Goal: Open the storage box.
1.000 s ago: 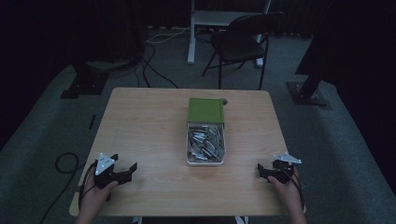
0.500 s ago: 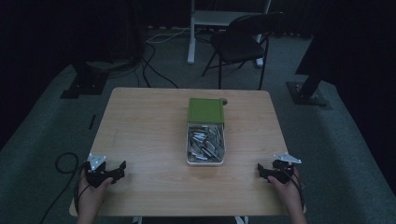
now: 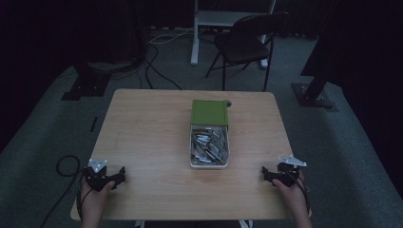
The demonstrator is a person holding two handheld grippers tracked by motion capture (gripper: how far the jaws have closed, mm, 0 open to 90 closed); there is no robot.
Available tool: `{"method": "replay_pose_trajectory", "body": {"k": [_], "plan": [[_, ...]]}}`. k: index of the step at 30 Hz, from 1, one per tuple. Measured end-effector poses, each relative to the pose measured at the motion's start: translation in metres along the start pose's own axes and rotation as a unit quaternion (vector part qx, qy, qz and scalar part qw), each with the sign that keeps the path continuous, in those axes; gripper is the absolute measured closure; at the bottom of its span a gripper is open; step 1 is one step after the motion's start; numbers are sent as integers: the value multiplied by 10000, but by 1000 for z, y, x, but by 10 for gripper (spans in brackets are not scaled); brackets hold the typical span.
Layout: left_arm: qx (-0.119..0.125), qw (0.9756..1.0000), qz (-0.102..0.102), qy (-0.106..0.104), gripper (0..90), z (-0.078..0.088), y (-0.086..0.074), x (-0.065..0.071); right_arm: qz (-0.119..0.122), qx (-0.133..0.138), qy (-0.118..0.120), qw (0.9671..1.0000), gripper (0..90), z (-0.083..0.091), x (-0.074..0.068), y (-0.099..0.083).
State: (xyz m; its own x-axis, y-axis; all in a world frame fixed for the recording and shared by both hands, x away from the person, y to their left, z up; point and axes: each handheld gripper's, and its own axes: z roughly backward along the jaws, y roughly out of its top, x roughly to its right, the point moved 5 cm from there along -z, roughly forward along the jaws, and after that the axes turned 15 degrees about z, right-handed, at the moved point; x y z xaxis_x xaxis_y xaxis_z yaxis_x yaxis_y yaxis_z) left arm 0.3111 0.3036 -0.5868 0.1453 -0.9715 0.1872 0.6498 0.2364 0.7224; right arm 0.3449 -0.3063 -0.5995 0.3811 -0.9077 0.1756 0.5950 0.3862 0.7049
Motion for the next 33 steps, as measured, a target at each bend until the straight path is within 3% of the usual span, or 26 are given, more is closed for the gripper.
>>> {"method": "replay_pose_trajectory", "body": {"k": [2,10,33], "plan": [[-94,9999,-26,-77,99,-2,-2,2,0,0,0,10000,115,0,0,0],[-327,9993,-162,-48,98,-5,-6,3,1,-2,1,10000,115,0,0,0],[-319,9994,-129,-13,94,-8,-5,8,45,13,45,10000,116,0,-1,0]]}}
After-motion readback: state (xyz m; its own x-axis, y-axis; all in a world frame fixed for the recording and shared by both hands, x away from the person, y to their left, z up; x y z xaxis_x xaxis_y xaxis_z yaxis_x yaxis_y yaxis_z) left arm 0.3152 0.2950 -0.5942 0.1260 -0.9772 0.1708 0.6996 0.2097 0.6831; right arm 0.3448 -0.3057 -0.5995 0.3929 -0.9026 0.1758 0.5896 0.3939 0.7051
